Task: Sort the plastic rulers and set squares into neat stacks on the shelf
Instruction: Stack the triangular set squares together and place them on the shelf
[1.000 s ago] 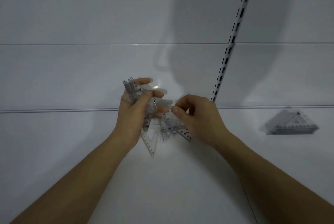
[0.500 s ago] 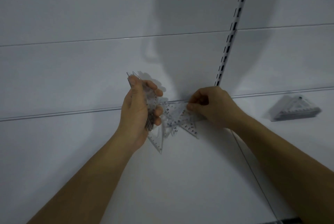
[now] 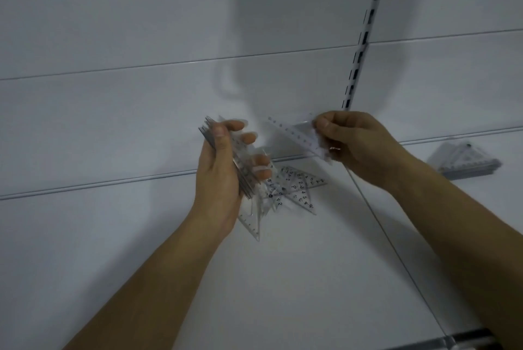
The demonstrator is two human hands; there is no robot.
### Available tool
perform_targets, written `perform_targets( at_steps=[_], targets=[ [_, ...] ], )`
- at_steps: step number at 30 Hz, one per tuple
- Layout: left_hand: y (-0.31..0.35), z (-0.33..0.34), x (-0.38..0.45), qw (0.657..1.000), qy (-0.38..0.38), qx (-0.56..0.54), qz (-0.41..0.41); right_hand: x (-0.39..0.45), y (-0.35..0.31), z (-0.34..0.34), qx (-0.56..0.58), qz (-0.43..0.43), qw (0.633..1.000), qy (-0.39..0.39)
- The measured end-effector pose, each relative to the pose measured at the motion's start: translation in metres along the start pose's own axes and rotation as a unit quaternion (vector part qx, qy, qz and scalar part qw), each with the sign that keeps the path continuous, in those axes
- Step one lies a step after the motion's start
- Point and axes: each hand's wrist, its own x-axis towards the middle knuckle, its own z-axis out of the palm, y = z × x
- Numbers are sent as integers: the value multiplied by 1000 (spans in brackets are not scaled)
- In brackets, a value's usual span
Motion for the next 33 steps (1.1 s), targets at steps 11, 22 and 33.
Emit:
perform_targets(
  at_steps=[11,22,33],
  targets=[
    [-12,6,-10,986,-83,145,9,-15,16,44,-155,-66,986,9],
    [-13,2,-5,994,-91,24,-64,3,-1,-28,-577,-40,815,-10],
    [-20,9,-14,982,-141,82,-95,-1,-16,-63,-616,89,774,-120]
  ],
)
